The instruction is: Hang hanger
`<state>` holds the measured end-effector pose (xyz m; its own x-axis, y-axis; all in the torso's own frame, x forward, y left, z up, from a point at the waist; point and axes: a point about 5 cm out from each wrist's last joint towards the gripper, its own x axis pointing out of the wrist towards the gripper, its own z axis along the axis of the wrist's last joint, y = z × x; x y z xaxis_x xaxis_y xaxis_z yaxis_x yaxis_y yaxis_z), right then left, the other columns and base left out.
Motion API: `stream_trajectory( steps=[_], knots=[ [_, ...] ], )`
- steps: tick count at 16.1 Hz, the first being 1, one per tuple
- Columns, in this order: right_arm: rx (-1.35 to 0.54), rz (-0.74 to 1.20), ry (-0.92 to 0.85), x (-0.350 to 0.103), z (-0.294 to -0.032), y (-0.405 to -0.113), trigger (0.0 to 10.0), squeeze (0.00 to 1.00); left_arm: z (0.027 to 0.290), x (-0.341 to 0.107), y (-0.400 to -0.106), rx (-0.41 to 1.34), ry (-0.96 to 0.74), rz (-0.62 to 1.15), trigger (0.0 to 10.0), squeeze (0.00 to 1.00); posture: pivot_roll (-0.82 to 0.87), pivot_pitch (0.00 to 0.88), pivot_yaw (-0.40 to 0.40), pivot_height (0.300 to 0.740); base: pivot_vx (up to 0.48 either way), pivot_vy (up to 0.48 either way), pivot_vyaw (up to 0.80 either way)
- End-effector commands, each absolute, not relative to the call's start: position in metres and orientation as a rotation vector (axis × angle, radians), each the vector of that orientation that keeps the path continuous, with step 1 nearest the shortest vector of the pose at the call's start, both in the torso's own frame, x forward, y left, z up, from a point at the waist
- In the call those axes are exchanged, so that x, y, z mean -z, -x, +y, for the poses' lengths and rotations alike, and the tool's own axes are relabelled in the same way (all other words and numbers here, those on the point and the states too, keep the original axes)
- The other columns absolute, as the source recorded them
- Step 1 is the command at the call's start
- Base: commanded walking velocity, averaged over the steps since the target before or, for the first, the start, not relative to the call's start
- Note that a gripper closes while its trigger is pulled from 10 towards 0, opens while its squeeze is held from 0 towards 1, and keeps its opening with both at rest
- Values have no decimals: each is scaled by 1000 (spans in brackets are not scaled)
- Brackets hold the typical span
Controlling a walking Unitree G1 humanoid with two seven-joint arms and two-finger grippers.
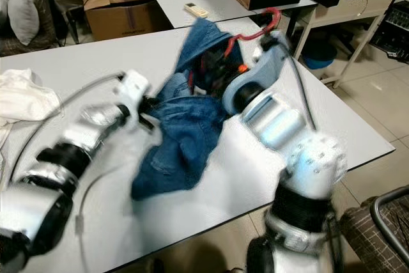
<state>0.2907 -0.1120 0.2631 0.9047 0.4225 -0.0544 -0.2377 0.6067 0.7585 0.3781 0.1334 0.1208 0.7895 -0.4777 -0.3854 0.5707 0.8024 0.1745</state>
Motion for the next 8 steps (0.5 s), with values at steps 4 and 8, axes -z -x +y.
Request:
stream_trajectory(
  steps=[4, 8],
  knots=[
    [-463, 104, -740, -296, -122, -286, 10000, 0, 142, -98, -355, 629, -65, 339, 10000, 831, 8, 22, -2, 740, 0, 0, 0],
    [-541, 130, -611, -297, -118, -283, 10000, 0, 156, -88, -325, 675, -5, 324, 10000, 1000, 22, 24, -32, 740, 0, 0, 800]
  ],
)
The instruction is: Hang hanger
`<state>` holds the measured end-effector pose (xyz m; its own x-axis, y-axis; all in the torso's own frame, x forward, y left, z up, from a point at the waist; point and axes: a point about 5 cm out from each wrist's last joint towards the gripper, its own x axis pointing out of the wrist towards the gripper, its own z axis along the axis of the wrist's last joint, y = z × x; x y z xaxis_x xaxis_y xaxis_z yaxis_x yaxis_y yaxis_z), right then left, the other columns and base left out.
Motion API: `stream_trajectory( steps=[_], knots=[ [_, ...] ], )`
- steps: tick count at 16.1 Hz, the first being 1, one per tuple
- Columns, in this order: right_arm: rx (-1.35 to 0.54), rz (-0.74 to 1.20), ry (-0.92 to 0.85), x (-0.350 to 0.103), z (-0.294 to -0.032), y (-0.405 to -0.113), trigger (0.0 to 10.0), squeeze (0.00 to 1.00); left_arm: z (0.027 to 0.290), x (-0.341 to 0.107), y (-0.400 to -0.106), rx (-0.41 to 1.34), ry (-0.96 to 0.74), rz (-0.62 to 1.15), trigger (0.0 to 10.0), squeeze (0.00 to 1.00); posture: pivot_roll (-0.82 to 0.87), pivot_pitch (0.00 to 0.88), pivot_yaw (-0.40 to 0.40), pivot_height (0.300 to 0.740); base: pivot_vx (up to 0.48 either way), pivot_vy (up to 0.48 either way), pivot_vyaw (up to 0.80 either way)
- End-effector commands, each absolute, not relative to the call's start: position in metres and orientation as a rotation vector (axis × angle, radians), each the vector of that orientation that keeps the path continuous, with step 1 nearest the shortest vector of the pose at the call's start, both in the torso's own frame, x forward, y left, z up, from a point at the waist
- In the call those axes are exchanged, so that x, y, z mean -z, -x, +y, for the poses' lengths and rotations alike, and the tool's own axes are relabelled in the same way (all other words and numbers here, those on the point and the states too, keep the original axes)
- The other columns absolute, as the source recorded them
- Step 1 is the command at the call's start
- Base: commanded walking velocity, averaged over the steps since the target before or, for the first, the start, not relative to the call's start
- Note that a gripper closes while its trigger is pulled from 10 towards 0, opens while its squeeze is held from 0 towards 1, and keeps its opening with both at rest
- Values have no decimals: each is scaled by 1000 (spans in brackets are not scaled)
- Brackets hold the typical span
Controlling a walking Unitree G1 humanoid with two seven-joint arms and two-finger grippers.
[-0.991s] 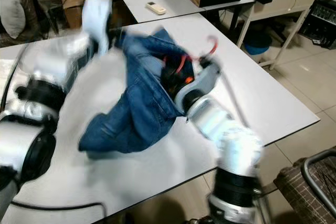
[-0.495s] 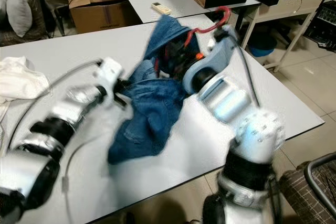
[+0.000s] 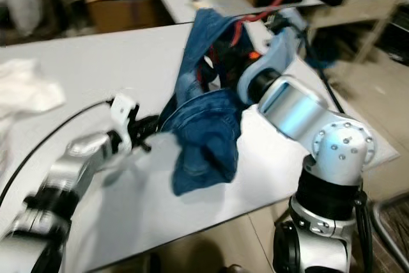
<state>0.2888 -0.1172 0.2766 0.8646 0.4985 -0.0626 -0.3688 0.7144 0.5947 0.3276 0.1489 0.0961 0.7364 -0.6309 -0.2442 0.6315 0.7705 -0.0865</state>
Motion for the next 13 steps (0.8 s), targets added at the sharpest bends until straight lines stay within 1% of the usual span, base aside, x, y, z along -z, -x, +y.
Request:
stream_trajectory(
  steps=[1, 4, 5, 6, 8, 10, 11, 13],
  knots=[
    [-557, 137, -604, -296, -118, -282, 10000, 0, 159, -88, -318, 664, 15, 321, 10000, 1000, 22, 23, -37, 740, 0, 0, 800],
    [-587, 154, -577, -294, -117, -279, 10000, 0, 173, -98, -296, 683, 41, 309, 10000, 1000, 15, 20, -43, 740, 0, 0, 800],
    [-600, 158, -569, -294, -117, -277, 10000, 0, 180, -105, -284, 711, 59, 300, 10000, 1000, 15, 22, -49, 740, 0, 0, 800],
    [-606, 160, -566, -294, -118, -276, 10000, 0, 182, -108, -278, 721, 69, 298, 10000, 1000, 16, 22, -51, 740, 0, 0, 800],
    [-619, 179, -553, -292, -120, -274, 10000, 0, 192, -120, -252, 784, 113, 313, 10000, 1000, 22, 21, -64, 740, 0, 0, 800],
    [-630, 202, -539, -288, -122, -271, 10000, 0, 203, -122, -231, 797, 103, 363, 10000, 1000, 30, 22, -78, 740, 0, 0, 800],
    [-632, 205, -536, -287, -122, -271, 10000, 0, 203, -121, -229, 796, 96, 370, 10000, 1000, 30, 22, -78, 740, 0, 0, 800],
    [-656, 240, -508, -283, -121, -268, 10000, 0, 207, -121, -216, 775, 86, 397, 10000, 1000, 28, 22, -89, 740, 0, 0, 800]
  ],
)
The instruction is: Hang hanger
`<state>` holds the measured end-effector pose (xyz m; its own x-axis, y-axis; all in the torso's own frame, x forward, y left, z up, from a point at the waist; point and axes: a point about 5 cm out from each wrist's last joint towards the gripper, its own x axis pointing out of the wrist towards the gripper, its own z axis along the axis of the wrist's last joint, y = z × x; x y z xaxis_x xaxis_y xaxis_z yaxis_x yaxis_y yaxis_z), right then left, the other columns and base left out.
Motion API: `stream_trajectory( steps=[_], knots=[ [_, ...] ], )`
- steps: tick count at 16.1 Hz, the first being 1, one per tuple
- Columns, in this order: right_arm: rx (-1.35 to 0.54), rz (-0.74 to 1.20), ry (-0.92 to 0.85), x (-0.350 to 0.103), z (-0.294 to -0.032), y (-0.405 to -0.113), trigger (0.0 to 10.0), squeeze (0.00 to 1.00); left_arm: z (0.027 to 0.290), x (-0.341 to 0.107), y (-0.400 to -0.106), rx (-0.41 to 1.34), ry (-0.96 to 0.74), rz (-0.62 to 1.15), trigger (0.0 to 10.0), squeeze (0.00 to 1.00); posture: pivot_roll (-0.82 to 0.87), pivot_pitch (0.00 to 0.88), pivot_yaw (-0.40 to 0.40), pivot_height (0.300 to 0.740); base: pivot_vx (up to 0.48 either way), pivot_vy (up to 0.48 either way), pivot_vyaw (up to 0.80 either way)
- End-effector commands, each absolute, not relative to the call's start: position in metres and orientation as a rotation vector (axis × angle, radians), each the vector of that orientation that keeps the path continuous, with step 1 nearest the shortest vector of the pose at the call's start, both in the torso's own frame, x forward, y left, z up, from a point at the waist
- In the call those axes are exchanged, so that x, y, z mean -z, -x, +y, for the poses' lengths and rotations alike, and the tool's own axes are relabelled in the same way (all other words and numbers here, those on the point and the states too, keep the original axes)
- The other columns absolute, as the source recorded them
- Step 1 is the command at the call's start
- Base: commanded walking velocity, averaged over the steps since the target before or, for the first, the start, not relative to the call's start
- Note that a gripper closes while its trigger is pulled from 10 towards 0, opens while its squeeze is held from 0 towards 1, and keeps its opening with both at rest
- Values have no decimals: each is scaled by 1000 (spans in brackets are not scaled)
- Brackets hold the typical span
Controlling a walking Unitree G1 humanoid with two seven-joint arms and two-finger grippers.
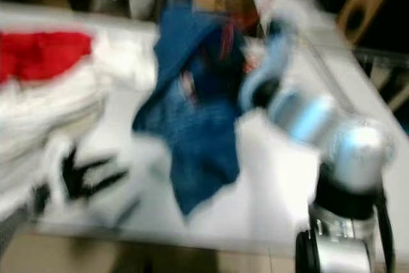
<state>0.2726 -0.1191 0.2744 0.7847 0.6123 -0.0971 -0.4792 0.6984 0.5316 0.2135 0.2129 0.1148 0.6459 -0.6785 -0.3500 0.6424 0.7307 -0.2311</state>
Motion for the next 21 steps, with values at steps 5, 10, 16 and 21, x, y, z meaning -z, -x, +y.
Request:
stream_trajectory(
  steps=[5, 10, 16, 21],
  knots=[
    [-693, 330, -431, -268, -125, -258, 10000, 0, 202, -153, -207, 801, 40, 343, 10000, 1000, 32, 36, -91, 740, 0, 0, 800],
    [-704, 353, -427, -263, -124, -252, 10000, 0, 186, -165, -206, 784, -19, 292, 10000, 1000, 40, 52, -70, 740, 0, 0, 800],
    [-676, 369, -458, -256, -124, -246, 10000, 0, 168, -170, -209, 821, 16, 274, 10000, 1000, 41, 72, -64, 740, 0, 0, 800],
    [-664, 364, -471, -255, -122, -244, 10000, 0, 165, -169, -212, 844, 9, 288, 10000, 1000, 41, 70, -51, 740, 0, 0, 800]
  ],
)
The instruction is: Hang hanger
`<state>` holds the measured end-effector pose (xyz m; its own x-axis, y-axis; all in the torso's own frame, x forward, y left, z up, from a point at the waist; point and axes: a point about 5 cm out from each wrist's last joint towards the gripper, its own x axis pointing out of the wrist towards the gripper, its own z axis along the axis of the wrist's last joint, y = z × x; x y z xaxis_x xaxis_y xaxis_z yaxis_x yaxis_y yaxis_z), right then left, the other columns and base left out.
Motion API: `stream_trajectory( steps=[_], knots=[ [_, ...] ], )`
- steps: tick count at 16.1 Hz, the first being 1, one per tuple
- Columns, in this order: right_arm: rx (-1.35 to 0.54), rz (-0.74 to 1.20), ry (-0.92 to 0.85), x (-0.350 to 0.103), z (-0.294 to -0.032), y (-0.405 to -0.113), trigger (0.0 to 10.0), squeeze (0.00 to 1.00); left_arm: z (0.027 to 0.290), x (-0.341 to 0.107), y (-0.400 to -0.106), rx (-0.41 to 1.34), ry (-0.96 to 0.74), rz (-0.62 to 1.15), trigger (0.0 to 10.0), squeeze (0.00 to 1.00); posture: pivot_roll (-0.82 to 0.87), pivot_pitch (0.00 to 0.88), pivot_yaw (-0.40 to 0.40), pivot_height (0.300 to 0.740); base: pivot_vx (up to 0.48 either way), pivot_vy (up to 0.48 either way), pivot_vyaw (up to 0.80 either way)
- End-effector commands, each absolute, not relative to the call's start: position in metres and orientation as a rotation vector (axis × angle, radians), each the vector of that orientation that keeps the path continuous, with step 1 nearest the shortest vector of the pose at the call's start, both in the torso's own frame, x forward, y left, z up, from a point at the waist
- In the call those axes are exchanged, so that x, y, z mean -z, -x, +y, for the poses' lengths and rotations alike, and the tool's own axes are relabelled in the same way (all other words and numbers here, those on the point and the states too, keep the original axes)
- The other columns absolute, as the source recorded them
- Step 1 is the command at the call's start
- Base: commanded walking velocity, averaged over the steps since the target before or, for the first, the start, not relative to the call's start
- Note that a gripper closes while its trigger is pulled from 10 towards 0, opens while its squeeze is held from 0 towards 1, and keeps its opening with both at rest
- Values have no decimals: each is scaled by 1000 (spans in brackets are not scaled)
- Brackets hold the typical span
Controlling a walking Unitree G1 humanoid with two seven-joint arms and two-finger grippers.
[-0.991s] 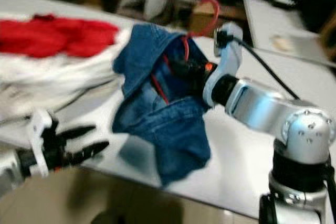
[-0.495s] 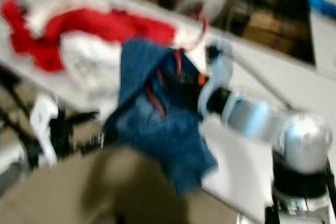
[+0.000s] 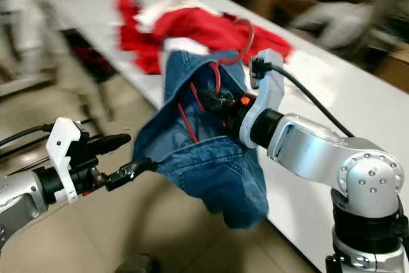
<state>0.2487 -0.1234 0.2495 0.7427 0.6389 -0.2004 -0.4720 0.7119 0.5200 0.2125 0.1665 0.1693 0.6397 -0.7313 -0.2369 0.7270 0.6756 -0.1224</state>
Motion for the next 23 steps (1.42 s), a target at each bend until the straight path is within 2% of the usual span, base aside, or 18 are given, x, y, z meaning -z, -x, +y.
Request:
stream_trajectory(
  steps=[1, 10, 15, 17, 18, 19, 20, 21, 23],
  knots=[
    [-661, 364, -473, -255, -122, -244, 10000, 0, 165, -169, -212, 846, 8, 289, 10000, 1000, 36, 75, -48, 740, 0, 0, 800],
    [-603, 407, -446, -236, -124, -245, 10000, 0, 159, -173, -222, 814, -2, 246, 10000, 1000, 36, 62, -48, 740, 0, 0, 800],
    [-420, 435, -298, -195, -132, -259, 10000, 0, 155, -176, -228, 777, -29, 205, 10000, 1000, 39, 61, -49, 740, 0, 0, 784],
    [-386, 405, -263, -190, -131, -264, 10000, 0, 153, -177, -234, 758, -49, 184, 10000, 1000, 37, 57, -50, 740, 0, 0, 0],
    [-378, 392, -207, -186, -129, -267, 10000, 0, 151, -176, -240, 735, -68, 180, 10000, 671, 36, 56, -50, 740, 0, 0, 0],
    [-361, 380, -166, -182, -130, -269, 10000, 0, 151, -173, -244, 710, -93, 187, 10000, 0, 35, 54, -51, 740, 0, 0, 0],
    [-284, 355, -114, -172, -136, -276, 10000, 0, 154, -165, -253, 629, -157, 206, 10000, 0, 40, 49, -57, 740, 0, 0, 0],
    [-155, 304, -93, -156, -150, -281, 10000, 0, 156, -161, -265, 512, -136, 162, 10000, 0, 44, 44, -60, 740, 0, 0, 0],
    [-91, 283, -130, -144, -158, -279, 10000, 0, 155, -156, -269, 445, -111, 142, 10000, 0, 44, 40, -53, 740, 0, 0, 0]
  ],
)
